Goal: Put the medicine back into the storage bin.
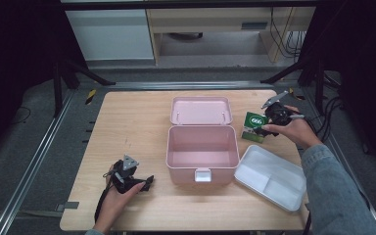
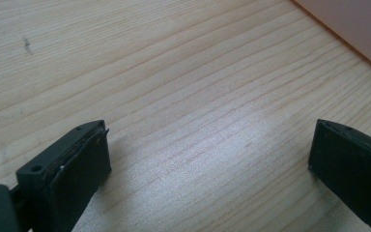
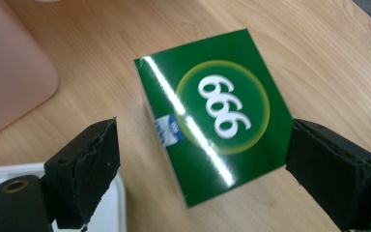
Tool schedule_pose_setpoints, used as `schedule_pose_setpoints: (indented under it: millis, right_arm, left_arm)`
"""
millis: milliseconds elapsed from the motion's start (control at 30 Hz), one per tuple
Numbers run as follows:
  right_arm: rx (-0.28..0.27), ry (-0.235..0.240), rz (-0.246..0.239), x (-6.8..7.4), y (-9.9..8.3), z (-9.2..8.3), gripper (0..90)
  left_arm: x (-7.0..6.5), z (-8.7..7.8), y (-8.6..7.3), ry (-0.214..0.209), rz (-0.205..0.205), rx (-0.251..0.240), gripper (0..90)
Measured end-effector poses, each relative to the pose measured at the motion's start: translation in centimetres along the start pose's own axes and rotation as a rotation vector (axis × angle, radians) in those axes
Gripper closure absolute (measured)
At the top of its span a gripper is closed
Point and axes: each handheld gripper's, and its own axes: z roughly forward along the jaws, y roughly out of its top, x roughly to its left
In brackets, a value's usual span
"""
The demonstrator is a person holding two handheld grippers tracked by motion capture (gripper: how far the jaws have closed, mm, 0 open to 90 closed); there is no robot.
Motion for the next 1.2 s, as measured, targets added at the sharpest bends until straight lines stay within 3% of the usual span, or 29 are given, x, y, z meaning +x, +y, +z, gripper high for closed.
schedule_pose_setpoints:
  millis: [200,400,533,600,667,1200]
  right_arm:
    - [0.052,0.021,-0.041,-0.6,1.7,1.2,13.2]
    - [0.055,0.019,-0.064,-0.5,1.9,2.4,10.1]
    - [0.044,0.012,-0.046,-1.0,1.8,2.6,7.6]
    - [0.059,0.018,-0.042,-1.1,1.8,2.7,6.3]
    - [0.117,0.017,-0.046,-1.2,1.8,3.3,5.7]
    - [0.168,0.031,0.016,-0.7,1.3,2.7,10.9]
  left_arm:
    - [0.0,0.0,0.0,0.0,-0.001,-0.001,0.2]
    - [-0.1,0.0,-0.1,0.0,-0.001,-0.002,0.3]
    - [-0.1,-0.1,-0.1,0.0,-0.003,-0.004,0.3]
    - [-0.1,-0.1,-0.1,0.0,-0.005,-0.006,0.3]
    - [-0.1,-0.1,-0.1,0.001,0.0,-0.002,0.3]
    - [-0.1,-0.1,-0.1,0.002,-0.001,-0.001,0.3]
